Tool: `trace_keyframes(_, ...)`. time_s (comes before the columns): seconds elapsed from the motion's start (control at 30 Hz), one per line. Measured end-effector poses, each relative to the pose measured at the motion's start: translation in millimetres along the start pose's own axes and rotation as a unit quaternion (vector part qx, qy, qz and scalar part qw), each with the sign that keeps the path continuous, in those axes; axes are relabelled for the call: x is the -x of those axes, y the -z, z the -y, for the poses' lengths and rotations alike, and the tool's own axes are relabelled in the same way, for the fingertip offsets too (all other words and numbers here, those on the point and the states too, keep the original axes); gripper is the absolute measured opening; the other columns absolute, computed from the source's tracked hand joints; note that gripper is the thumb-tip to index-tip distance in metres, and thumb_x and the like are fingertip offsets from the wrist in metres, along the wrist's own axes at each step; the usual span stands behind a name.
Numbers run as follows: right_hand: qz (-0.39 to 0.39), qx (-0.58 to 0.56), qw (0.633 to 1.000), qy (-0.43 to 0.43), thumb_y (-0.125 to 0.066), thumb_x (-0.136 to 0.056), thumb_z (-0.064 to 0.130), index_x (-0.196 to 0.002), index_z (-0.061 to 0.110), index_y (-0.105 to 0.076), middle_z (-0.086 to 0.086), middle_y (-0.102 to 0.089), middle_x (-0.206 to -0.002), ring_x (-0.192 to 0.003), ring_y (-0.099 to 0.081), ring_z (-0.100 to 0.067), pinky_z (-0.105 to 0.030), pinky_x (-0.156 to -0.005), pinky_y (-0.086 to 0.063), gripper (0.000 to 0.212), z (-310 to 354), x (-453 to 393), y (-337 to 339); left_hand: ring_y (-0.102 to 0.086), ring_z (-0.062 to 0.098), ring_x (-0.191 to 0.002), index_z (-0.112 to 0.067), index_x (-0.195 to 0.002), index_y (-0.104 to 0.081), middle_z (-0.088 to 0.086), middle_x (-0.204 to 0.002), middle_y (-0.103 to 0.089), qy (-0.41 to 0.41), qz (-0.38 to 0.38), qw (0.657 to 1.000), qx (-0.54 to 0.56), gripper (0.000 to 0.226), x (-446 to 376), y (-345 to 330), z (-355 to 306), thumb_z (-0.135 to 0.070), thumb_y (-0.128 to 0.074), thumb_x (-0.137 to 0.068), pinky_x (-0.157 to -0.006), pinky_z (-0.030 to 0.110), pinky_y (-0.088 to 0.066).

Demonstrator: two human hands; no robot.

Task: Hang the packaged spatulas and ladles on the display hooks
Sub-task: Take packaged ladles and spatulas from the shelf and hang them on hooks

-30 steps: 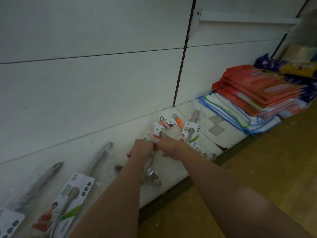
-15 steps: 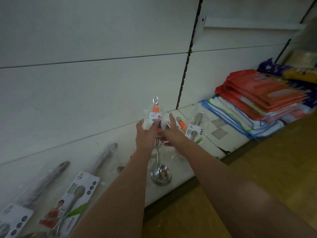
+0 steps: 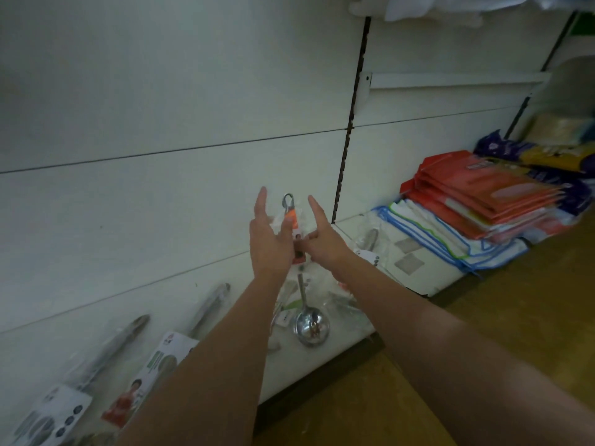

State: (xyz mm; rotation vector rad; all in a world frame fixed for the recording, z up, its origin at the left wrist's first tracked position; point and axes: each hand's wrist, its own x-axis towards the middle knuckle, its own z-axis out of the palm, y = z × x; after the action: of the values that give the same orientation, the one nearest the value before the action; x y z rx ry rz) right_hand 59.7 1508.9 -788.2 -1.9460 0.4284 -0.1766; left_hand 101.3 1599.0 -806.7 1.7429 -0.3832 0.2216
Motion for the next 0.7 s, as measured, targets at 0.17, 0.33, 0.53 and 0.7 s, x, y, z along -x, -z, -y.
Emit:
trace_keyframes(0.17,-0.004,0.11,0.994,-0.012,-0.06,-0.088,0.016,-0.139,0.02,-0.042,-0.011,-0.059,-0.125,-0.111,-0.058,-0.027,-0.041,-0.097,-0.048,0.053,3.8,3.0,0.1,-0.058,0.022,-0.094,-0.007,-0.114,-0.063,0.009,-0.103,-0.064,0.061,0.07,0.989,-0.119,0.036,3.5,6.2,-4.4,-0.032,-0.041,-0.099,-0.079,0.023,-0.036)
trace_keyframes(0.33,-0.008,0.128,0.992,-0.019,-0.066,-0.084,0.011,-0.116,0.012,-0.059,-0.015,-0.063,-0.113,-0.098,-0.064,-0.027,-0.043,-0.089,-0.053,0.033,13.8,4.2,-0.6,-0.049,0.015,-0.061,-0.006,-0.074,-0.067,0.006,-0.063,-0.057,0.068,0.067,0.993,-0.071,0.021,1.5,24.5,-14.7,-0.016,-0.058,-0.09,-0.06,0.024,-0.036)
trace_keyframes(0.53,0.033,0.096,0.995,0.018,-0.07,-0.08,0.004,-0.108,0.004,-0.064,-0.011,-0.06,-0.085,-0.056,-0.056,-0.015,-0.029,-0.064,-0.056,0.029,51.6,11.5,-25.4,-0.049,0.016,-0.073,-0.009,-0.079,-0.071,0.003,-0.072,-0.057,0.1,0.035,0.987,-0.121,0.014,-1.0,79.2,-30.2,-0.016,-0.063,-0.087,-0.05,0.018,-0.03)
trace_keyframes(0.7,0.062,0.091,0.99,0.087,-0.072,-0.078,0.003,-0.101,0.002,-0.066,-0.015,-0.062,-0.071,-0.056,-0.059,-0.022,-0.028,-0.062,-0.056,0.024,106.0,32.8,-47.0,-0.043,0.019,-0.068,-0.011,-0.065,-0.059,0.01,-0.065,-0.05,0.07,-0.008,0.981,-0.183,0.02,5.0,137.6,-70.6,-0.014,-0.064,-0.084,-0.056,0.022,-0.025)
